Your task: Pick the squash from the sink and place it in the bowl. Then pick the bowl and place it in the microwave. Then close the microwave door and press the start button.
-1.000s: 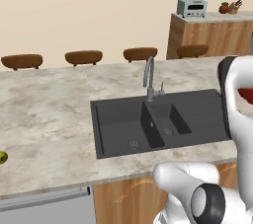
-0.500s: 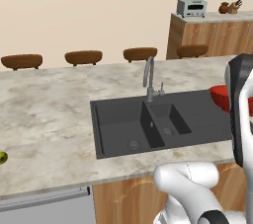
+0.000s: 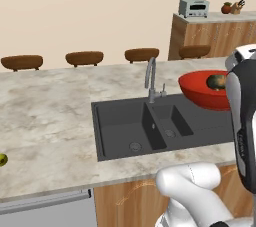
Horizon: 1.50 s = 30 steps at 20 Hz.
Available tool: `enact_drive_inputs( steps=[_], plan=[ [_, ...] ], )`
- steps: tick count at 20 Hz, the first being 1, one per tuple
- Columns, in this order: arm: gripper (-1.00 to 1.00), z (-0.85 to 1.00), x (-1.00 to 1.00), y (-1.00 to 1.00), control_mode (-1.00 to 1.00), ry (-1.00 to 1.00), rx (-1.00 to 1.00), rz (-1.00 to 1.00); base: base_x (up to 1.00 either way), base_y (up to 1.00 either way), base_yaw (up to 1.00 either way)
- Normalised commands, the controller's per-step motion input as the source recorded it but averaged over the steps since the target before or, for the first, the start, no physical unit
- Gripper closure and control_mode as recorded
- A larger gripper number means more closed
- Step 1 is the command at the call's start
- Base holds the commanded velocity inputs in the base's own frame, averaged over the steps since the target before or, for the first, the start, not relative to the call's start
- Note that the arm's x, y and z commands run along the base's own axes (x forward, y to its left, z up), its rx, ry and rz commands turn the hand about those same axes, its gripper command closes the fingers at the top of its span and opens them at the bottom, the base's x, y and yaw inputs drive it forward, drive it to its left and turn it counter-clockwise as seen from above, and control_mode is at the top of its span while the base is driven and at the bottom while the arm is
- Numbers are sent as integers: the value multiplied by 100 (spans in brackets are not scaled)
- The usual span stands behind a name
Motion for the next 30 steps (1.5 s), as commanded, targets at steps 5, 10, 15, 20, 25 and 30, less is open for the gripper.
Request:
enact_drive_inputs(
  steps=[5, 10, 15, 20, 25, 30],
  plan=[
    [100, 4, 2, 12, -100, -15, 1, 8, 0, 0, 0],
    [100, 0, -10, 0, -100, 0, 0, 0, 0, 0, 0],
    [100, 0, -1, 0, -100, 0, 0, 0, 0, 0, 0],
    [100, 0, 0, 0, -100, 1, -1, 0, 0, 0, 0],
    [100, 0, 0, 0, 100, 0, 0, 0, -61, 0, 0],
    [100, 0, 0, 0, 100, 0, 0, 0, -70, 0, 0]
  ],
)
